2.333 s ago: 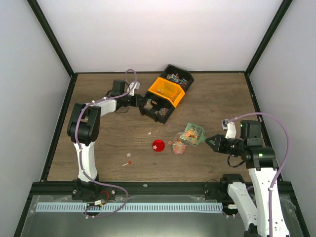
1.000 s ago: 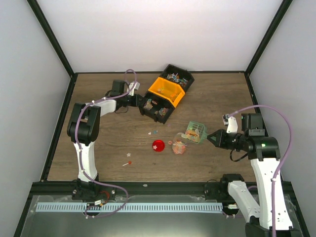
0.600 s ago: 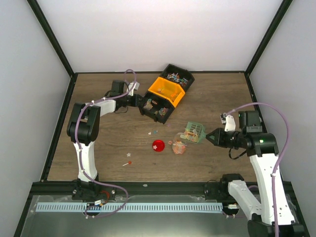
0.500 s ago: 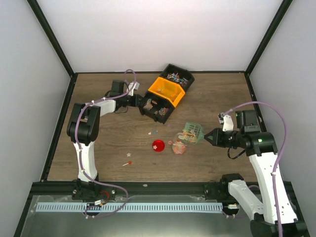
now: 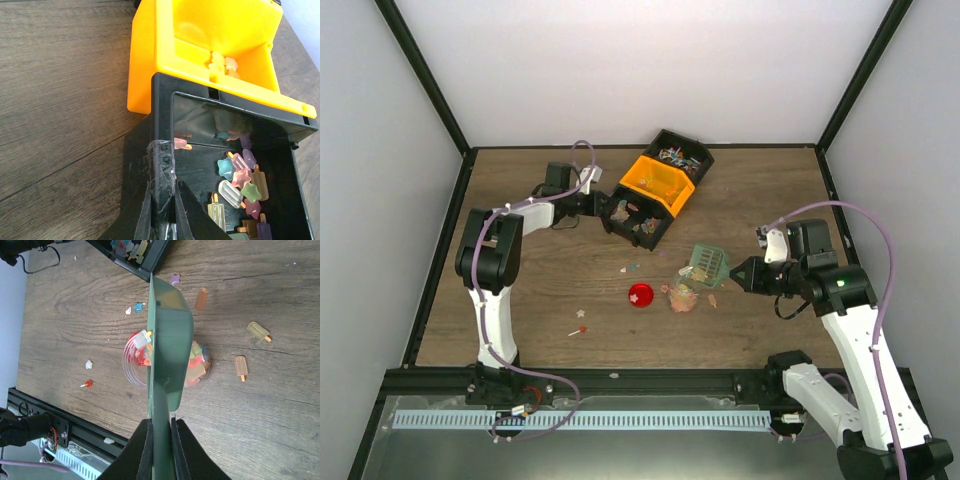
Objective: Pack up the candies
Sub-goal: Place the fake candies in the packing bottle.
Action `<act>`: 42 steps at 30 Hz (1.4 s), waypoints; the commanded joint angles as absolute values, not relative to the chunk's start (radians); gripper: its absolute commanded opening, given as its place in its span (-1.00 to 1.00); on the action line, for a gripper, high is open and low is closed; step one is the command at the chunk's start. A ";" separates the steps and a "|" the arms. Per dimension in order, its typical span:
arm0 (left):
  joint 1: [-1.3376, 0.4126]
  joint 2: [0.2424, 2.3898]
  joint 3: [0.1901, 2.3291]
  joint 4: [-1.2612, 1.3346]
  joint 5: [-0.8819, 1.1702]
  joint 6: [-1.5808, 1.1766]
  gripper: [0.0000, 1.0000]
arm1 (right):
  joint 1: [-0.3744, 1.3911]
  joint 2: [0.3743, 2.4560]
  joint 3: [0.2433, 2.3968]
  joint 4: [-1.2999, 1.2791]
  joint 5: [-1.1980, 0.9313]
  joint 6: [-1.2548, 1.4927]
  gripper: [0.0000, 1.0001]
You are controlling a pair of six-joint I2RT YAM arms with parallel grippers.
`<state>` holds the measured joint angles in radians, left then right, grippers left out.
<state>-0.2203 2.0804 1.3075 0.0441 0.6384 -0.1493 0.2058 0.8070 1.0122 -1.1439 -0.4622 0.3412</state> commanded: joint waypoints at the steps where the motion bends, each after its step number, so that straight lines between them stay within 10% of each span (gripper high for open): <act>1: -0.214 2.176 1.255 0.002 0.596 -0.087 -0.92 | 0.216 0.799 1.025 -1.117 -0.433 0.360 -0.99; 42: -0.212 2.184 1.246 0.027 0.609 -0.097 -0.92 | 0.259 0.891 1.207 -1.297 -0.369 0.338 -0.99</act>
